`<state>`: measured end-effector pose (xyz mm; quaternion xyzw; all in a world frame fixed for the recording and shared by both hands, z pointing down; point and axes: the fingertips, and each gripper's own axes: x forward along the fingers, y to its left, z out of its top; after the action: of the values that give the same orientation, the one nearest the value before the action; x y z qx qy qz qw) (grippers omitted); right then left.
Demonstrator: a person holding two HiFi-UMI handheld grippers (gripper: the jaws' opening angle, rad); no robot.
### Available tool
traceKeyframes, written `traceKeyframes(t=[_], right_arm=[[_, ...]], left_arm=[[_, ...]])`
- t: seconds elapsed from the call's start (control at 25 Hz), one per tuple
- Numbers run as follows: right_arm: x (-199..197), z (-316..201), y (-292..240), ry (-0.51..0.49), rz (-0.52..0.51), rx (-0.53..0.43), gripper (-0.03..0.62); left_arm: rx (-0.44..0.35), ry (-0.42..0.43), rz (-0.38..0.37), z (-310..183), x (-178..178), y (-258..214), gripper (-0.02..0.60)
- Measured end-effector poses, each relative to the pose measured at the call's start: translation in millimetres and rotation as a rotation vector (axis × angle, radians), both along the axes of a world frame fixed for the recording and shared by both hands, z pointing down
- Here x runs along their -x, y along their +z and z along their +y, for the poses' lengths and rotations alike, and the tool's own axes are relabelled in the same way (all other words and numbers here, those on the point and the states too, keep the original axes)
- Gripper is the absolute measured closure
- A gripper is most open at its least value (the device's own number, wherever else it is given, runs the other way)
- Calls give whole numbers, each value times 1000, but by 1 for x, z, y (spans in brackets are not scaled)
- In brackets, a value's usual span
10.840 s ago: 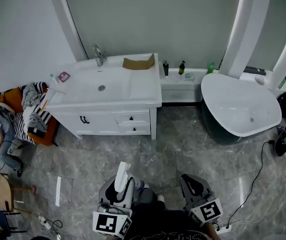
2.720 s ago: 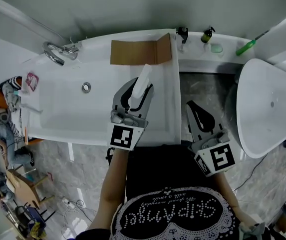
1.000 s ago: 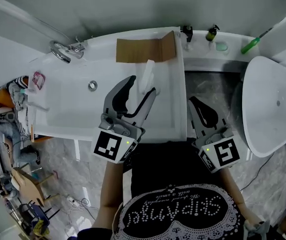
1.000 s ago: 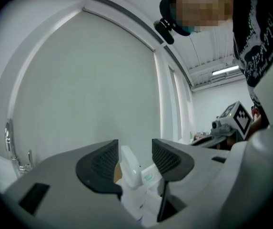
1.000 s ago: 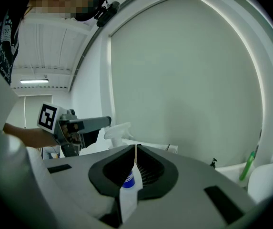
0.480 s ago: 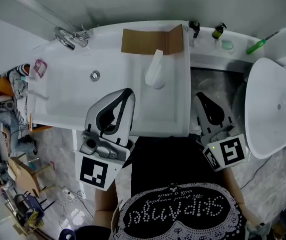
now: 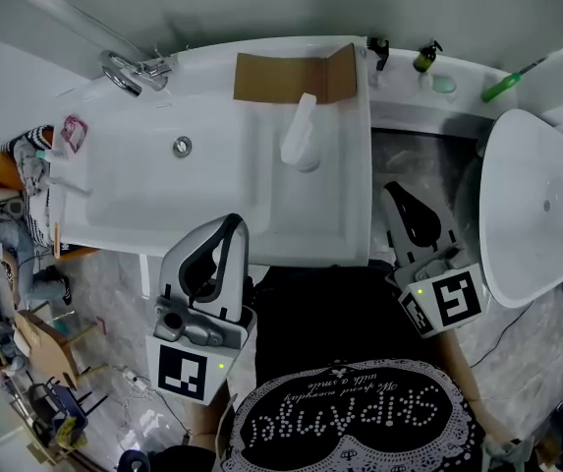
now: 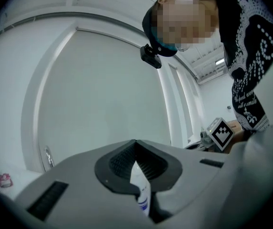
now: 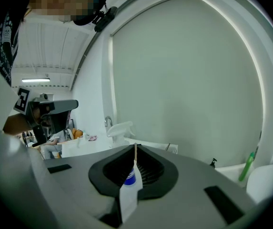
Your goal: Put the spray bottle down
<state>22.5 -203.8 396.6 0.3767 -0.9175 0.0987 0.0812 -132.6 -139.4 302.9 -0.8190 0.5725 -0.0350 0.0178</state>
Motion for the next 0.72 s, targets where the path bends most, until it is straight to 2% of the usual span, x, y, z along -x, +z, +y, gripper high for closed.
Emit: traceKeyframes(t=[0.2,0.48,0.72], right_arm=[[3,7,-2,-15,-2,-16,566],[3,11,-3,-23,-19,-18,566],[11,18,-9,-80,-41,-49,567]], left_arm=[[0,-37,29,12,8,-1,577],[-62,-143,169,10,32,-16,577],[-63,-150,179,13,31,-19,577]])
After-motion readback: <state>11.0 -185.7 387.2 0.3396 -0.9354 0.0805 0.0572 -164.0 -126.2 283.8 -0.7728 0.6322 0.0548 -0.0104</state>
